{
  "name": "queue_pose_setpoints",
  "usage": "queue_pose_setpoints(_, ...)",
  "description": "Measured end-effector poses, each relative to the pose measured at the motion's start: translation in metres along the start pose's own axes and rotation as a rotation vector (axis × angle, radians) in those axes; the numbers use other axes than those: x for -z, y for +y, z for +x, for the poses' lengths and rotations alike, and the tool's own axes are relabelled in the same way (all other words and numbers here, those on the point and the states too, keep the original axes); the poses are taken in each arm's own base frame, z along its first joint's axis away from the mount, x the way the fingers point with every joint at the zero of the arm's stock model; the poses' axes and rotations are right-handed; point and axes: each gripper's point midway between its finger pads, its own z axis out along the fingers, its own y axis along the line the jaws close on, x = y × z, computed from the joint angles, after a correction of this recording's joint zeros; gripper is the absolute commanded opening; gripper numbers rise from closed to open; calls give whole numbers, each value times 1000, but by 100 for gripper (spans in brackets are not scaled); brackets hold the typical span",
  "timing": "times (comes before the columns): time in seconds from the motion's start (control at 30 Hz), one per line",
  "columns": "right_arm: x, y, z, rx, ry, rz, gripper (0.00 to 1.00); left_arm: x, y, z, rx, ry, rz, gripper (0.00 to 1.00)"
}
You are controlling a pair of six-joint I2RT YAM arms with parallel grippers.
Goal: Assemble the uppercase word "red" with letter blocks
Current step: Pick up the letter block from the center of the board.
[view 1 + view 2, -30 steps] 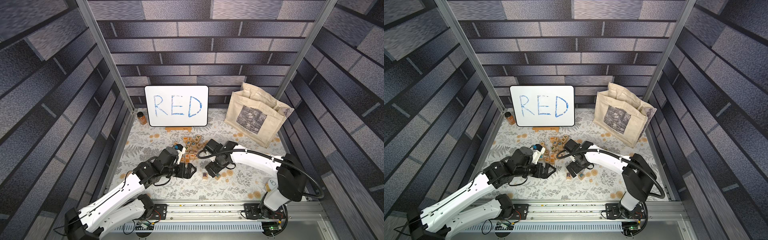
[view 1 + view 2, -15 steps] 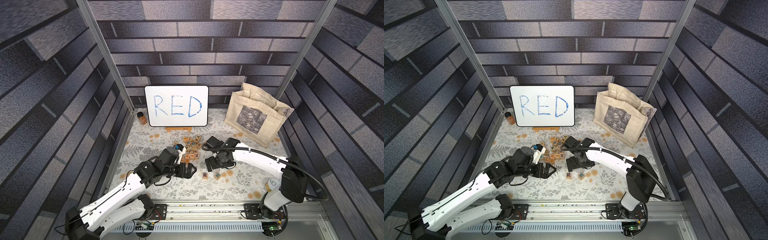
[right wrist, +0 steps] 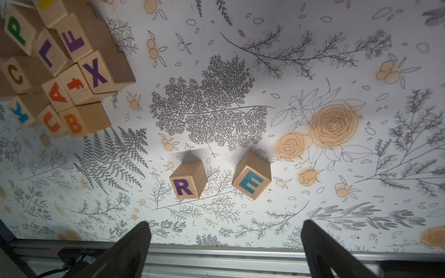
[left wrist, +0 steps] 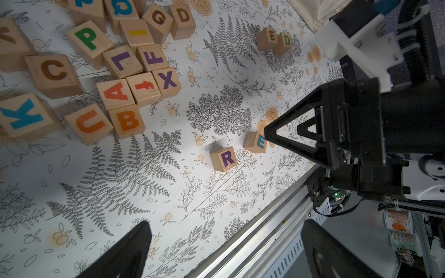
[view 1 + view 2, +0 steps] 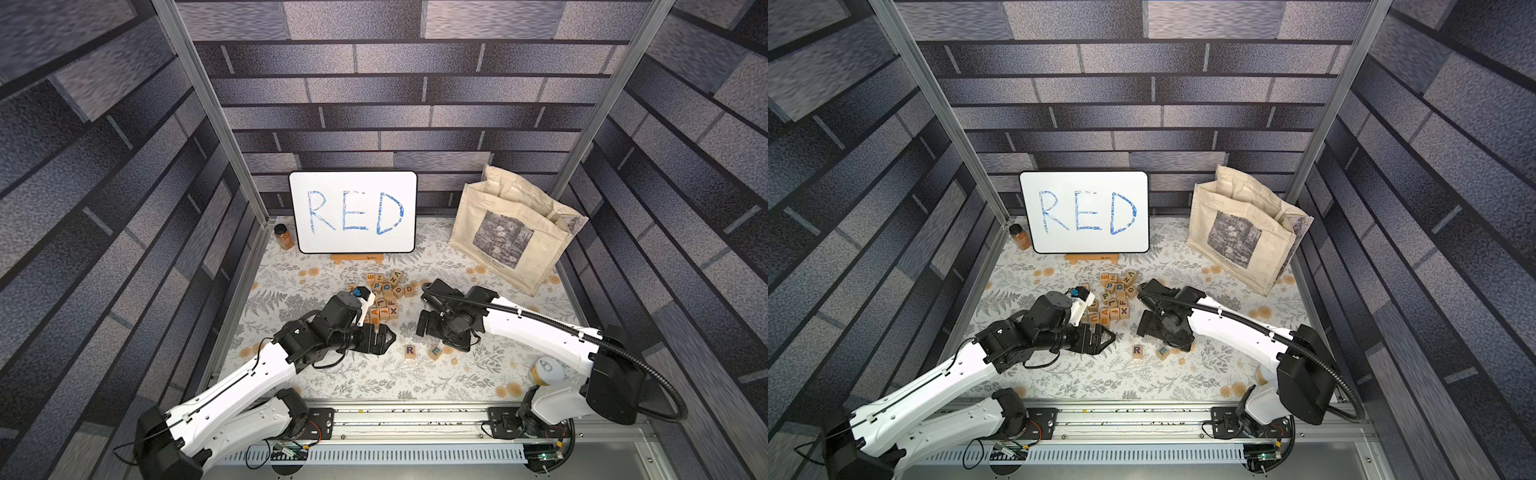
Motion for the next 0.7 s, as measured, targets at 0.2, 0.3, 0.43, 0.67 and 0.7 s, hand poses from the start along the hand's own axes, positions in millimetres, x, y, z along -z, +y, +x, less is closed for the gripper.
queue_pose_setpoints(0.2, -19, -17, 9, -134, 24, 19, 100, -2, -1, -2, -12, -3, 3, 100)
queue_pose_setpoints(0.3, -22, -17, 9, -176, 26, 12, 100, -4, -2, -3, -20, -1, 7, 100)
queue_pose_setpoints(0.43, -25, -16, 9, -207, 24, 4, 96, -5, -1, -2, -23, 5, 7, 100)
queue_pose_setpoints(0.67, -29, -17, 7, -259, 11, 0, 77, -8, 0, -1, -30, 16, 4, 100)
queue_pose_setpoints(0.7, -30, -16, 7, -262, 11, 0, 75, -9, 0, 0, -31, 19, 2, 100)
